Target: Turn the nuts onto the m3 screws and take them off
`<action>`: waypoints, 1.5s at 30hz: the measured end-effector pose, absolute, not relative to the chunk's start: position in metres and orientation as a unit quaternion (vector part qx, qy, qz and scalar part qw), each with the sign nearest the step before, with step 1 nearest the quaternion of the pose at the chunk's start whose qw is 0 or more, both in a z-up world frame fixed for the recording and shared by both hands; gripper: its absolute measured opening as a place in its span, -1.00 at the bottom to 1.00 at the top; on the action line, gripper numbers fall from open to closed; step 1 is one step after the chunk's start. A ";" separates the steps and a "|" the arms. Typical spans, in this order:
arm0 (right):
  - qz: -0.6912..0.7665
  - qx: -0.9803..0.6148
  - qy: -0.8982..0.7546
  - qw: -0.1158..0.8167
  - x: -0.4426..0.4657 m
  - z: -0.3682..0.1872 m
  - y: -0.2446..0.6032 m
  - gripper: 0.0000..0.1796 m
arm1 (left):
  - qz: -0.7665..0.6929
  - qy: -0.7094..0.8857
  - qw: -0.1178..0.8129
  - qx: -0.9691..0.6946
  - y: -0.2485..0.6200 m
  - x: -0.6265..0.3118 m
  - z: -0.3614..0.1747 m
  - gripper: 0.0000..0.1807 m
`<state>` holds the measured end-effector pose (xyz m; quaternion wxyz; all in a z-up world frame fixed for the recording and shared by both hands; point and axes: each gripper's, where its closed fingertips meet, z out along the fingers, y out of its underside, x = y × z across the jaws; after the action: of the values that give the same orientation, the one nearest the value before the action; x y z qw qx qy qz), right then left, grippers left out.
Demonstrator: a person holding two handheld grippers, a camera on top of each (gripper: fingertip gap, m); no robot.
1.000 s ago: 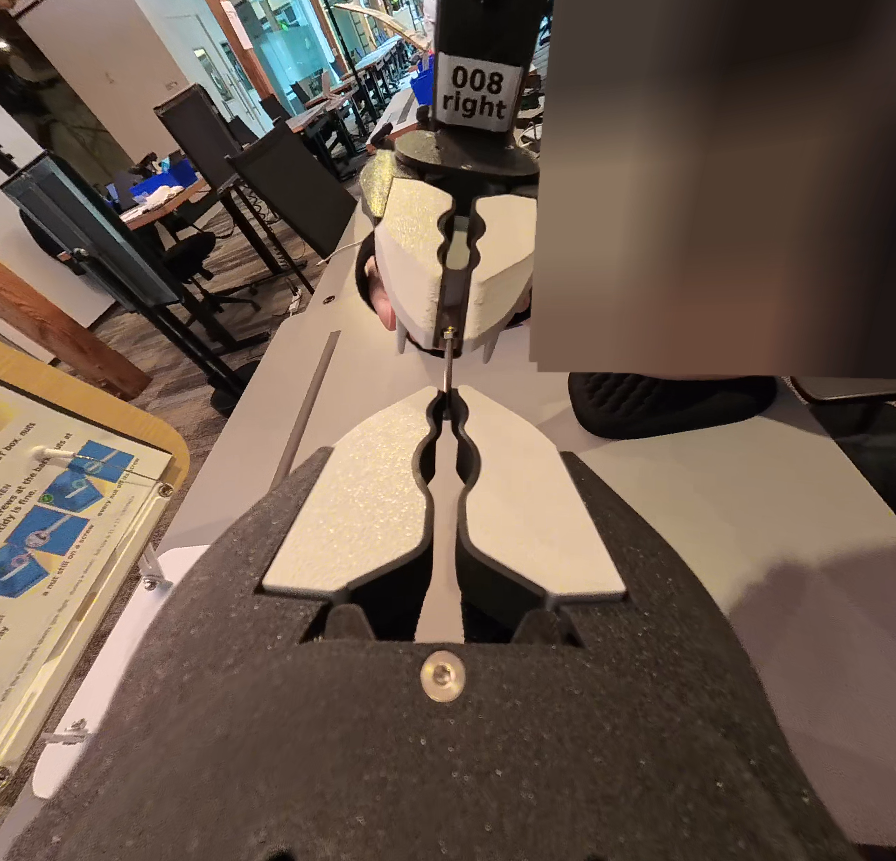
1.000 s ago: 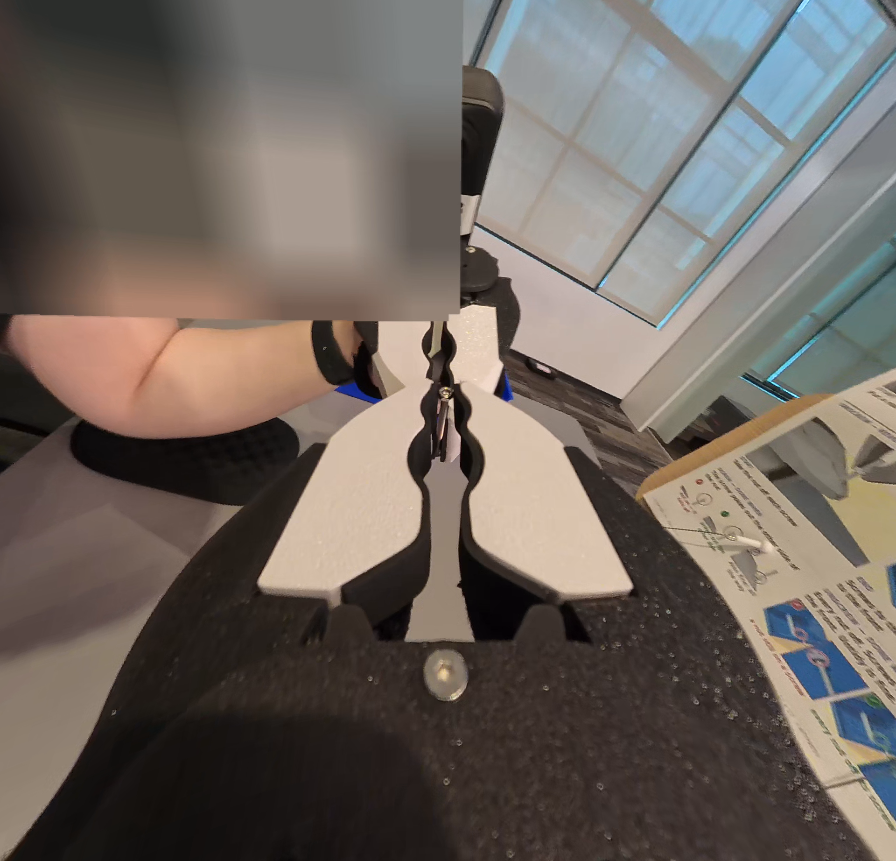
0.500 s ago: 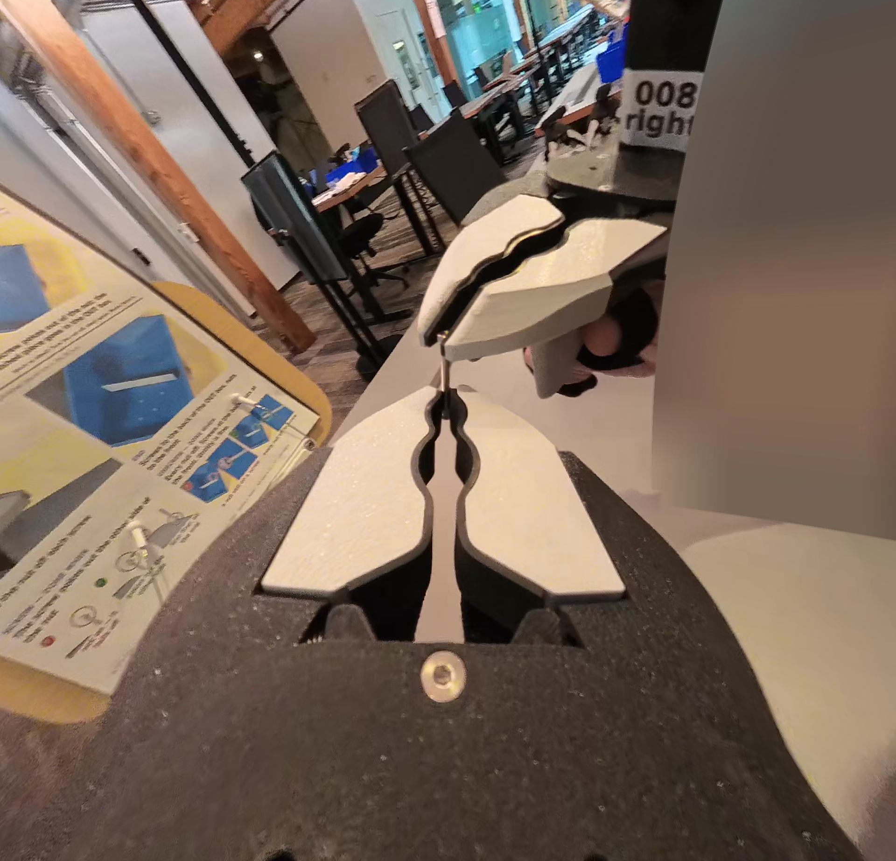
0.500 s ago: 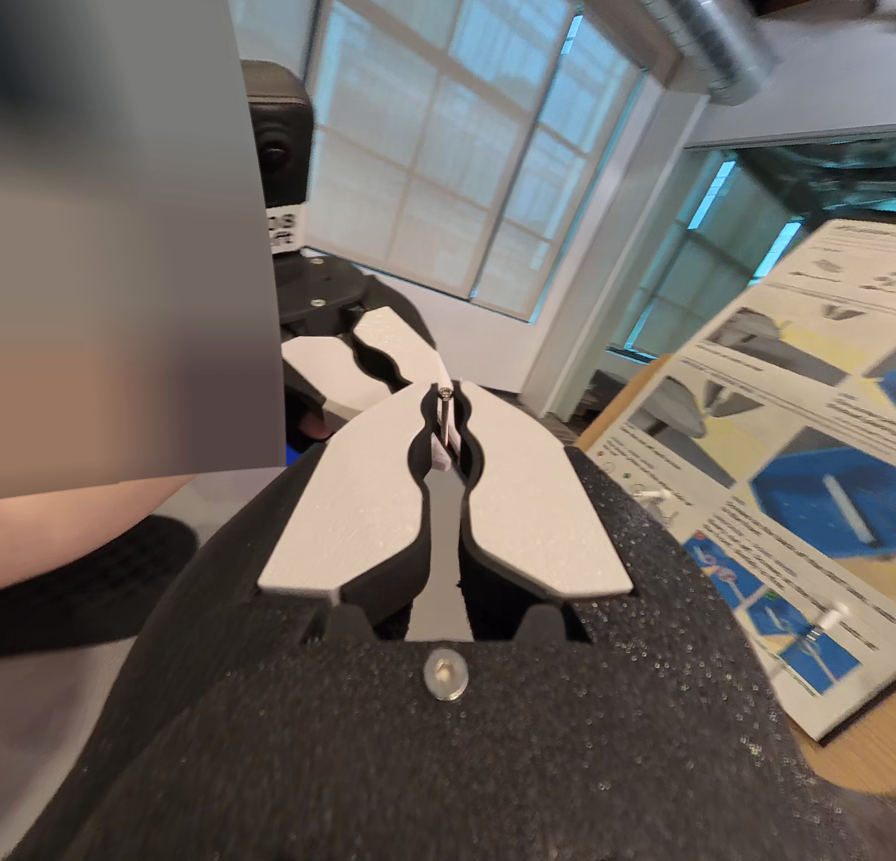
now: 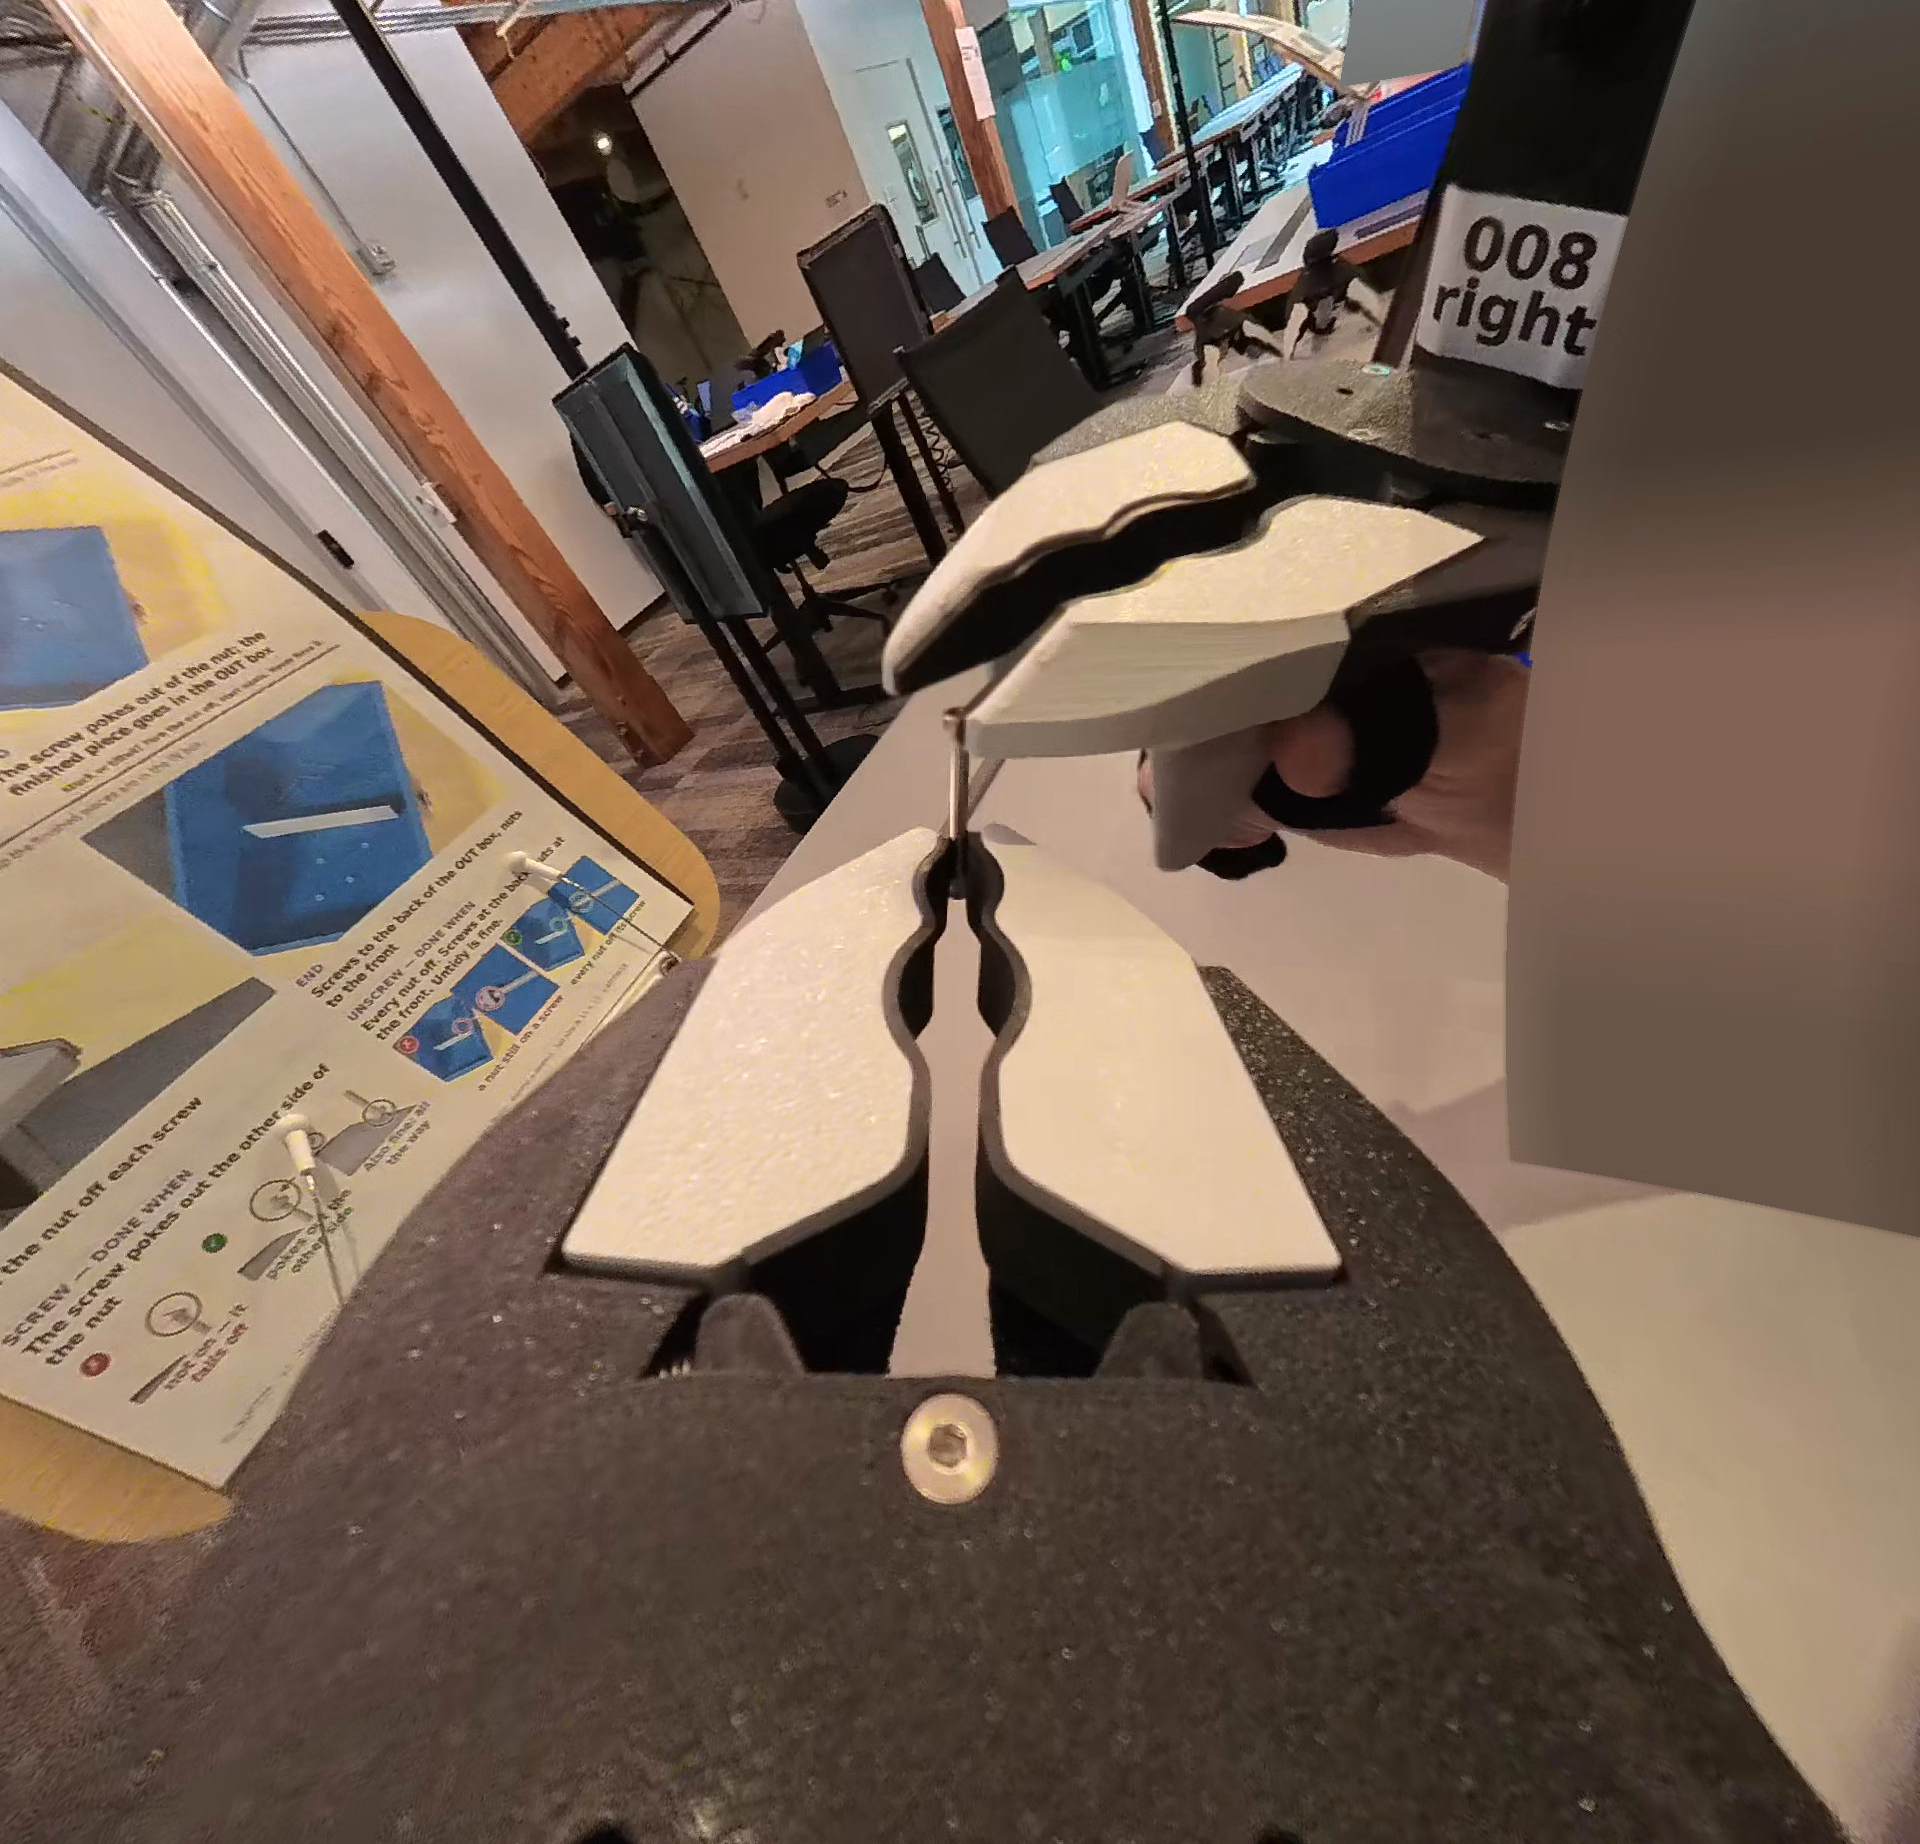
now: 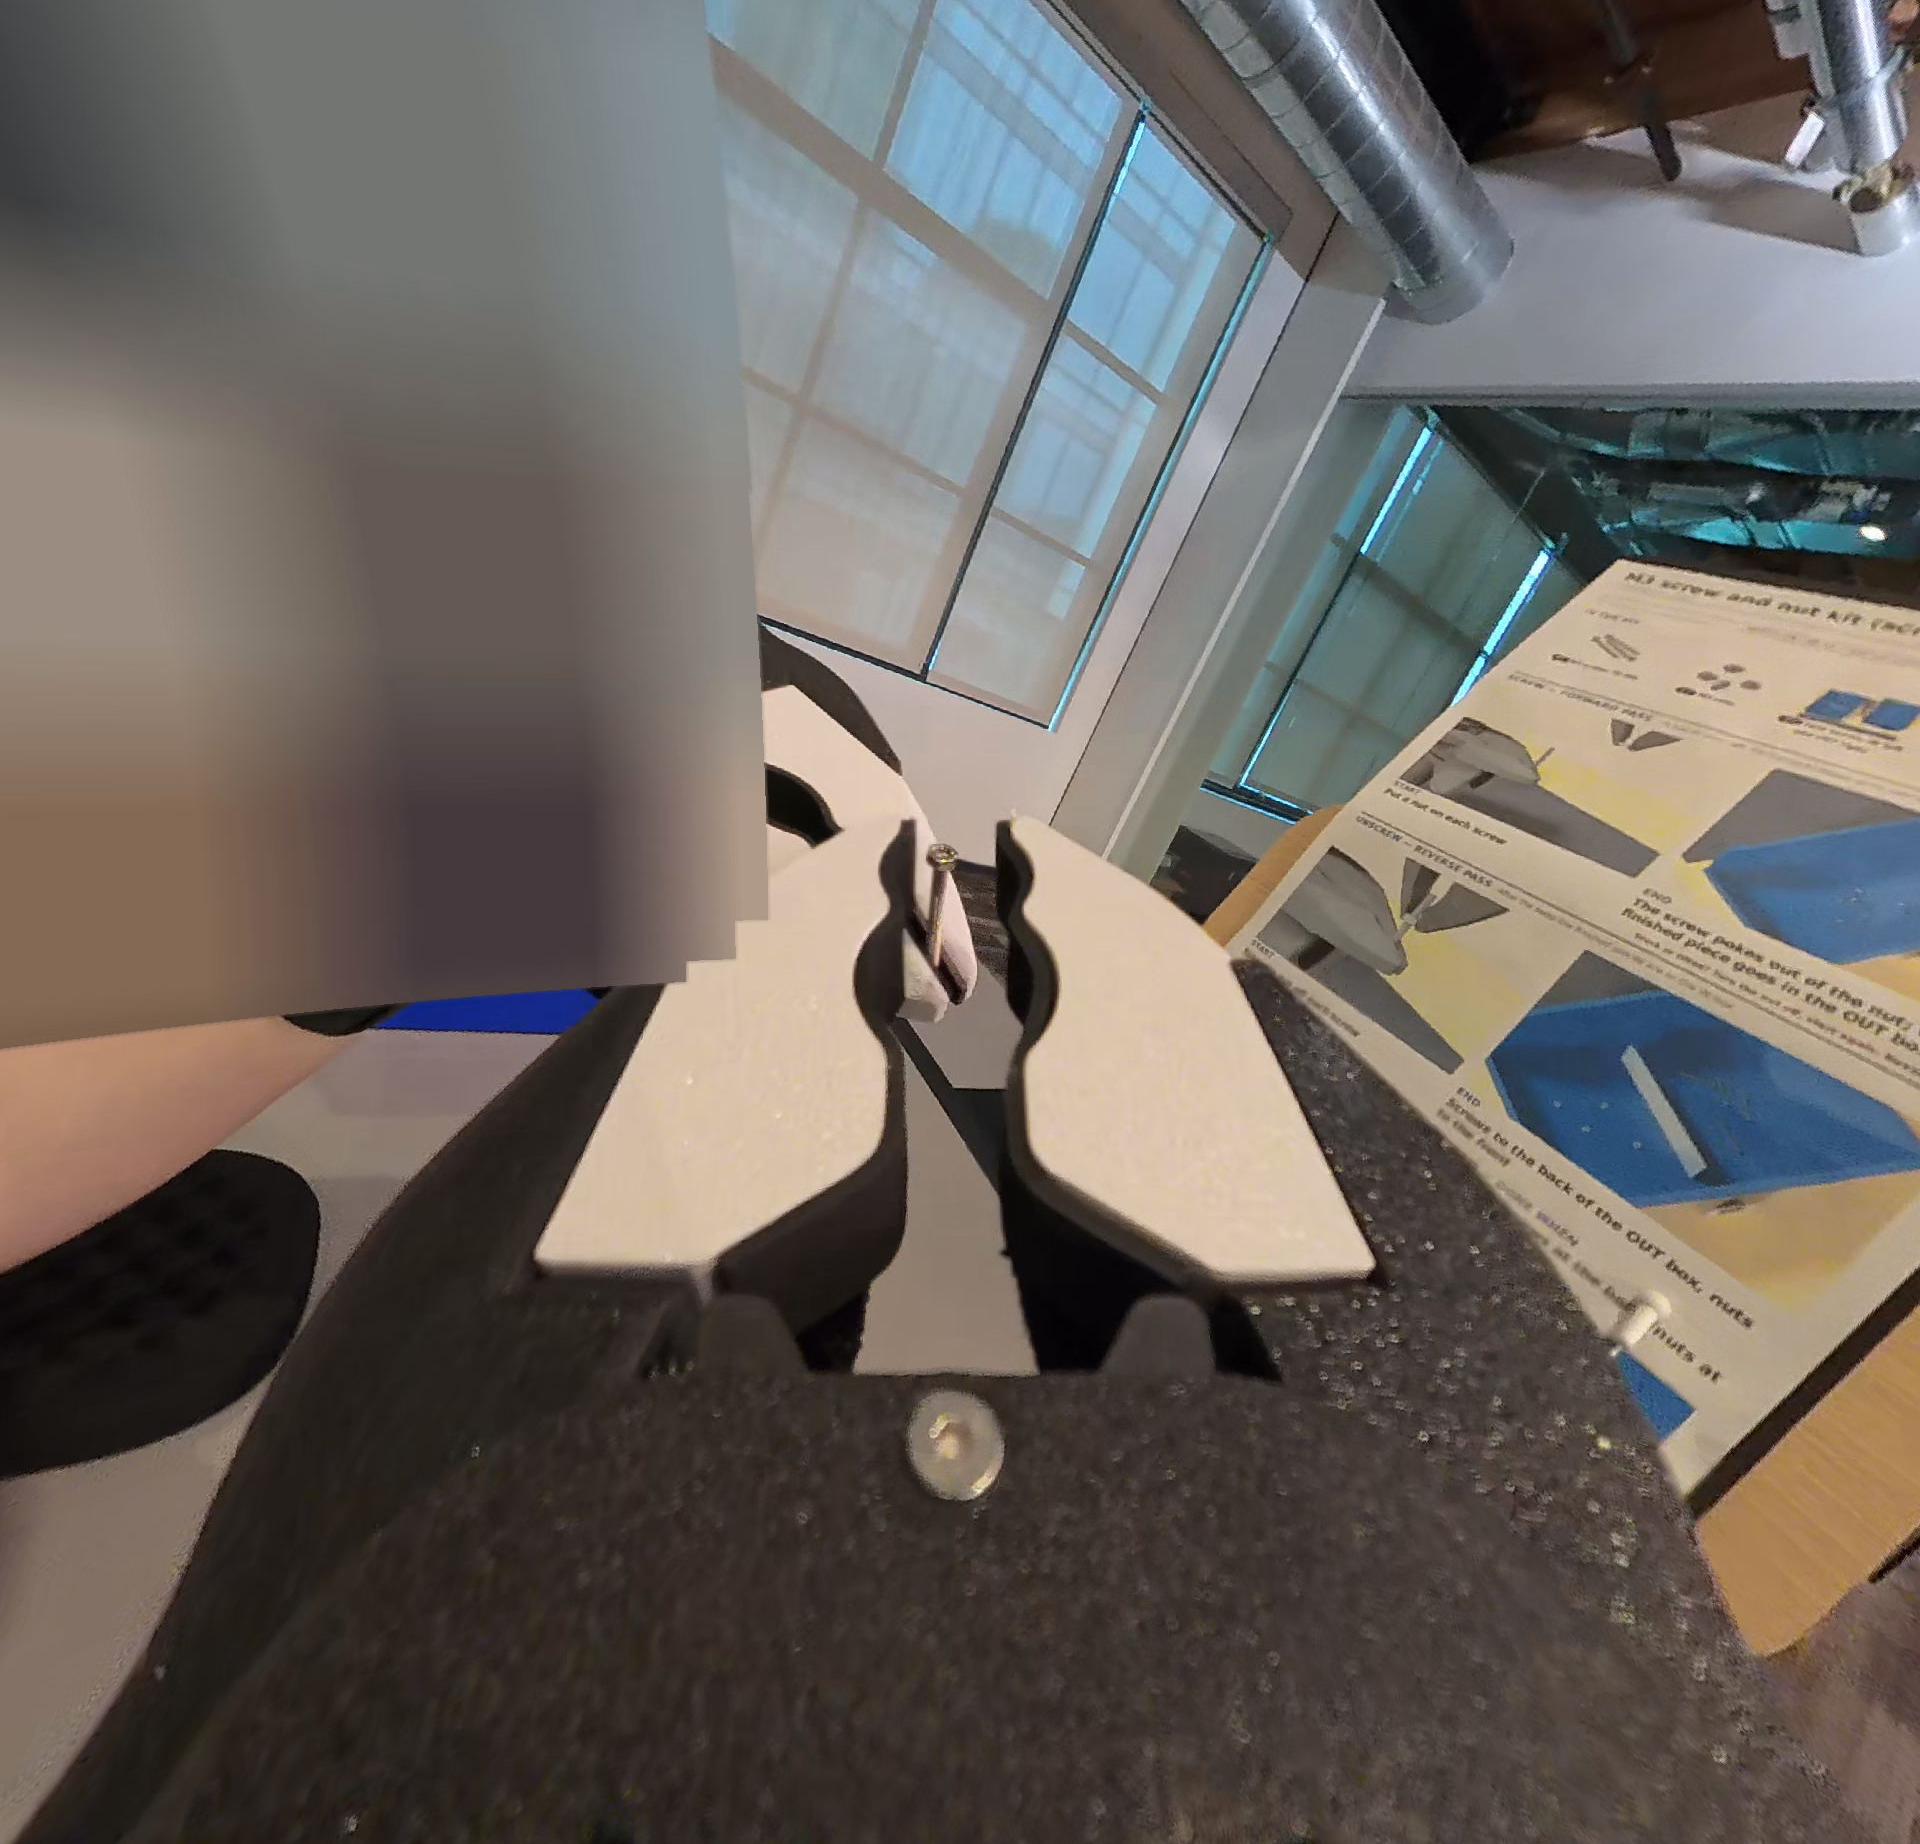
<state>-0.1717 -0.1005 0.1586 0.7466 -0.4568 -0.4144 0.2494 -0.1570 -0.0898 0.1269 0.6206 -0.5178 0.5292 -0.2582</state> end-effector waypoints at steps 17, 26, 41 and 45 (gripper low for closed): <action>0.360 -0.401 -0.516 0.666 -0.166 0.148 -0.136 -0.83 | -0.370 0.602 0.534 -0.464 -0.131 -0.149 0.114 -0.98; 0.340 -0.393 -0.550 0.654 -0.172 0.140 -0.143 -0.93 | -0.365 0.612 0.531 -0.457 -0.137 -0.148 0.113 -0.98; 0.323 -0.419 -0.537 0.657 -0.172 0.140 -0.134 -0.94 | -0.336 0.605 0.550 -0.468 -0.129 -0.150 0.115 -0.98; 0.280 -0.444 -0.510 0.682 -0.175 0.146 -0.124 -0.94 | -0.288 0.583 0.584 -0.485 -0.116 -0.153 0.121 -0.98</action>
<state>-0.1748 -0.1239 0.1459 0.6815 -0.4438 -0.5098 0.2805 -0.1529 -0.1164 0.1214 0.5842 -0.4850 0.5835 -0.2881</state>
